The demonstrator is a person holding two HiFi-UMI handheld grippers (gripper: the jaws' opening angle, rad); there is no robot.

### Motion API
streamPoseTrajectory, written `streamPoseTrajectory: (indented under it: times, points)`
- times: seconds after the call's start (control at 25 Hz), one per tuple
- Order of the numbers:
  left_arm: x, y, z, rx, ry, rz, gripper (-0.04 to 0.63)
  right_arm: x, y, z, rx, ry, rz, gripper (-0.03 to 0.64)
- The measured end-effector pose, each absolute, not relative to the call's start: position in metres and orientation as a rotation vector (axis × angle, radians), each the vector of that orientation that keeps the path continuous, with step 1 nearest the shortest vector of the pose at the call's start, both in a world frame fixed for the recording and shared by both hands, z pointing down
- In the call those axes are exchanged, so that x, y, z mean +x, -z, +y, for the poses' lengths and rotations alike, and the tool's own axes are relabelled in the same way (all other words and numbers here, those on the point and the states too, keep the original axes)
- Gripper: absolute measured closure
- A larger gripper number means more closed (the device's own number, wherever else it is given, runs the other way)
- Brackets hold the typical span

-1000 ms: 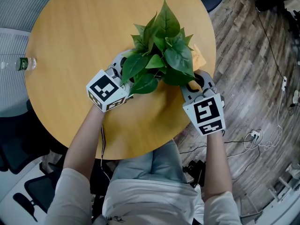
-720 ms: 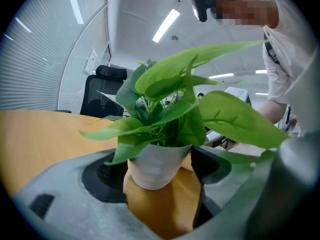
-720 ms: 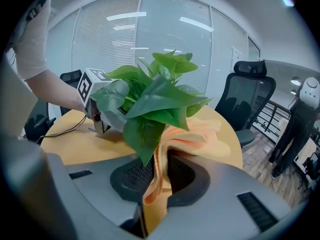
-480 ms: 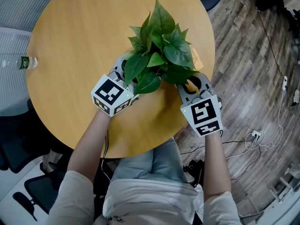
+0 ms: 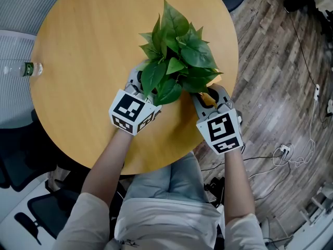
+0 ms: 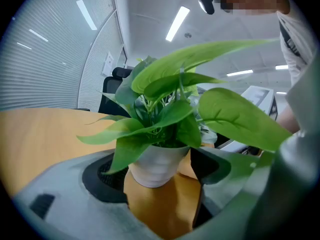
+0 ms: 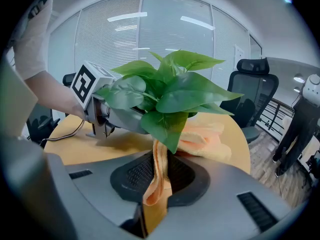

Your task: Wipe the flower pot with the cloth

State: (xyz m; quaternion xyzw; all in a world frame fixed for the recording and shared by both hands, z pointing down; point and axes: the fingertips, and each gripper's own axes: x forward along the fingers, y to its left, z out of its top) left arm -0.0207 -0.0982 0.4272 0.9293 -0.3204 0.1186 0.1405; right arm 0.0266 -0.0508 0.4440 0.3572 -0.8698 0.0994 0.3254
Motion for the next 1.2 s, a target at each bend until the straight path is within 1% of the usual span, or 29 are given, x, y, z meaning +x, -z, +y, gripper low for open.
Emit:
streamPoseTrajectory:
  times: [0.4, 0.72, 0.88, 1.08, 1.2]
  points:
    - [-0.017, -0.429, -0.096, 2.591, -0.320, -1.102, 0.196, 0.024, -0.447, -0.044, 0.922, -0.271, -2.287, 0.566]
    - [-0.019, -0.429, -0.094, 2.633, -0.328, -1.069, 0.195, 0.027, -0.446, -0.046, 0.925, -0.281, -2.292, 0.566]
    - [-0.031, -0.435, -0.090, 2.687, -0.376, -0.983, 0.193, 0.028, -0.446, -0.046, 0.928, -0.284, -2.292, 0.566]
    - [-0.038, -0.438, -0.092, 2.794, -0.406, -0.736, 0.192, 0.028, -0.447, -0.047, 0.926, -0.289, -2.294, 0.566]
    - [-0.035, -0.436, -0.094, 2.864, -0.400, -0.562, 0.167, 0.028, -0.447, -0.047, 0.924, -0.292, -2.291, 0.566]
